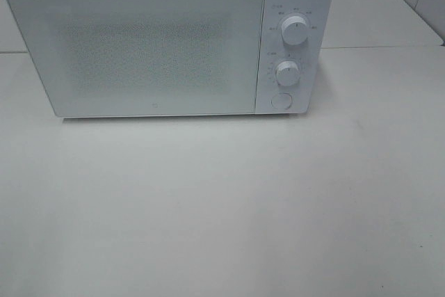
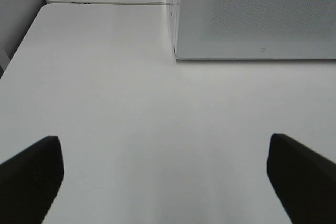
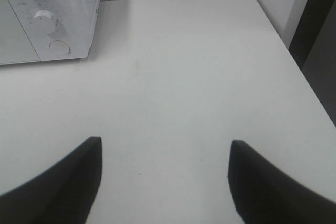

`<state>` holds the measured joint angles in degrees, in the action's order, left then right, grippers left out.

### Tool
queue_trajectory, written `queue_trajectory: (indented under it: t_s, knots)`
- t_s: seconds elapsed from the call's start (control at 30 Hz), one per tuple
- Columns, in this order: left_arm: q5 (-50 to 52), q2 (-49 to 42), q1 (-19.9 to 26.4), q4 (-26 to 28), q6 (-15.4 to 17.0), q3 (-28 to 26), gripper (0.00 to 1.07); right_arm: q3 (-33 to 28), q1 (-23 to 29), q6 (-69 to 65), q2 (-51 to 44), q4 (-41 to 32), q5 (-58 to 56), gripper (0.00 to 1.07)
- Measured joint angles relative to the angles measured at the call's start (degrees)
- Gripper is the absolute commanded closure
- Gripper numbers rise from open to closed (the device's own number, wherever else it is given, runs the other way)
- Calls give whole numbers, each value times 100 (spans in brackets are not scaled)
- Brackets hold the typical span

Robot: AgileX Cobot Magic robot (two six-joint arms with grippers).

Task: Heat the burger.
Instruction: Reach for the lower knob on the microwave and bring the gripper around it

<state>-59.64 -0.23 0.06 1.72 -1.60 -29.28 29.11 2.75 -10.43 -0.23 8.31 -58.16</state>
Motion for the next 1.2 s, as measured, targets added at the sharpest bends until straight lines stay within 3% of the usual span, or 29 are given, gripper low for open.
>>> queue_trajectory:
  t_s: [0.57,0.83,1.2]
  knots:
    - [0,0,0,0,0,0,9,23,0,0,0,11,0,36]
    - [0,0,0,0,0,0,9,201,0,0,34,155,516,33]
    - [0,0,0,0,0,0,9,201,0,0,1387,160,1278,33]
